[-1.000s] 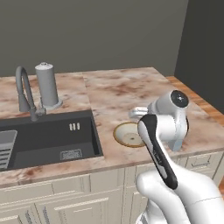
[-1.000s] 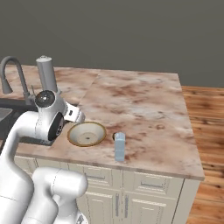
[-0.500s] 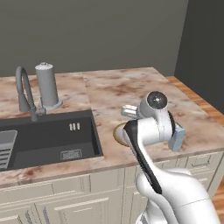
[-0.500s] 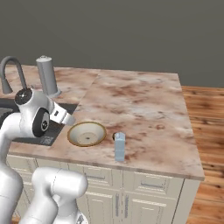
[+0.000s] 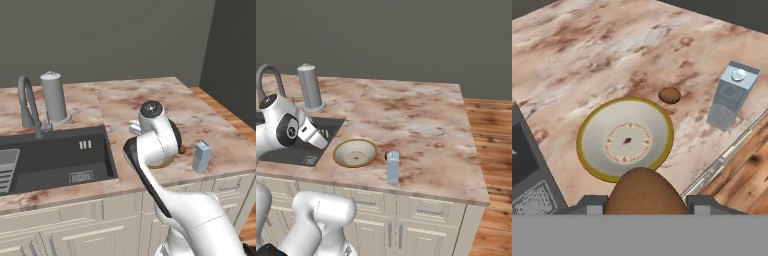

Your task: Gather the eggs and milk located in the vicinity of the sink area and place them right next to the bowl.

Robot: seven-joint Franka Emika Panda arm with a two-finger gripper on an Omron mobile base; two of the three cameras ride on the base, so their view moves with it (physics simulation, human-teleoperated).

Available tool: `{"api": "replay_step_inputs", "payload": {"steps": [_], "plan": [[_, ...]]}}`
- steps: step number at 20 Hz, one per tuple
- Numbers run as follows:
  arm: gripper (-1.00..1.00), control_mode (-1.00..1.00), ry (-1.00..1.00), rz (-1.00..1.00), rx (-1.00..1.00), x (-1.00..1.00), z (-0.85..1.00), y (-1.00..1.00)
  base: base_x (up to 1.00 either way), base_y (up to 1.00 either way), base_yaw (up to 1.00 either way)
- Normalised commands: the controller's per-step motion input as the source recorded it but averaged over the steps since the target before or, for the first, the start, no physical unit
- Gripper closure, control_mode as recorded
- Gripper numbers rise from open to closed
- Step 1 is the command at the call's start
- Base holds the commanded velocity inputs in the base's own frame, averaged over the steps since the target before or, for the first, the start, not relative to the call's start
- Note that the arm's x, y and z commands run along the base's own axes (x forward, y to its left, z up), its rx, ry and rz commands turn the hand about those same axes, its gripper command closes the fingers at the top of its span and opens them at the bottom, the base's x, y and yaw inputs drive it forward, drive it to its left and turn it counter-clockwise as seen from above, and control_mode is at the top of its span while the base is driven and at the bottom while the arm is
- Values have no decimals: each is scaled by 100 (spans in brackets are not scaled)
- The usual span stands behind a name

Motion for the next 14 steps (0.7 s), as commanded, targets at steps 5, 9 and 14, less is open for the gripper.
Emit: {"api": "replay_step_inputs", "payload": {"steps": [5, 9, 14], "plan": [[100, -100, 11, -21, 12, -4, -31, 5, 0, 0, 0], [100, -100, -2, -18, 2, -8, -45, 27, 0, 0, 0], [100, -100, -10, -15, 0, -1, -44, 39, 0, 0, 0]]}}
